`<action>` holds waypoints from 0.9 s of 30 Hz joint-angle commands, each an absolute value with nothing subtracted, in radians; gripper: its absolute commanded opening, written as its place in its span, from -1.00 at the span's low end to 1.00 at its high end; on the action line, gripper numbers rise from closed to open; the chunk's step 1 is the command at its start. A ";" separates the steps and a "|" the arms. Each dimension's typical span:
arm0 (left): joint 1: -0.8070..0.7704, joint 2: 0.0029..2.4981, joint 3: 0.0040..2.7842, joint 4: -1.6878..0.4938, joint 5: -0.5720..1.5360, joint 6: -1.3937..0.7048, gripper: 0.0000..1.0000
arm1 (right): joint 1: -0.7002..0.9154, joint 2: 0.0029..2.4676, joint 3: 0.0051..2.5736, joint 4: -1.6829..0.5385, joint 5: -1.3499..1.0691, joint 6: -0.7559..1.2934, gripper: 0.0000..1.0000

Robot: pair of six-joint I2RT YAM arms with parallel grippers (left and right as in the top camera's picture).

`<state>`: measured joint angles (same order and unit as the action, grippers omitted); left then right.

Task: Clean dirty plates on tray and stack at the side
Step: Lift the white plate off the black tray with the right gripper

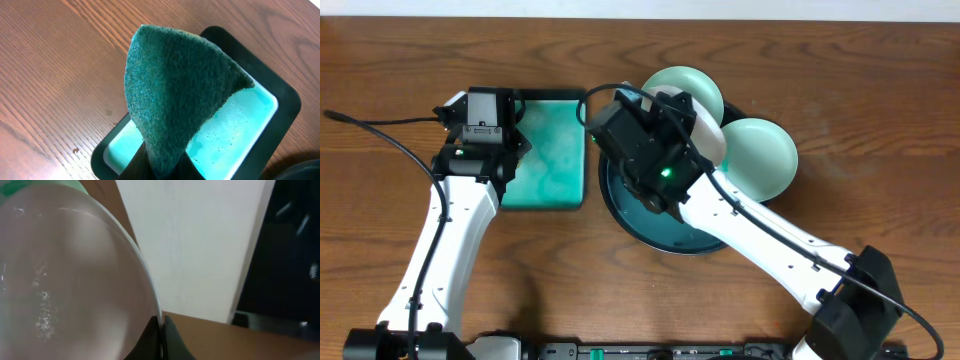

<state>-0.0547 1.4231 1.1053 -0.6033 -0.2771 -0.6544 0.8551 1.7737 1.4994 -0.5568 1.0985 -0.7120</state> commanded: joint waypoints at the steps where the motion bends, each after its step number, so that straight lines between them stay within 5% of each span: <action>1: -0.050 1.420 1.105 -0.606 -0.304 -0.649 -0.86 | 0.876 1.756 1.524 -0.547 1.153 -0.825 -0.98; 10: -0.050 1.420 1.105 -0.606 -0.304 -0.649 -0.85 | 0.897 1.756 1.524 -0.509 1.152 -0.892 -0.98; 18: -0.050 1.420 1.105 -0.607 -0.304 -0.649 -0.85 | 0.873 1.757 1.521 -0.717 0.848 -0.666 -0.98; 27: -0.050 1.420 1.105 -0.611 -0.304 -0.649 -0.86 | 0.868 1.757 1.522 -0.621 1.081 -0.749 -0.98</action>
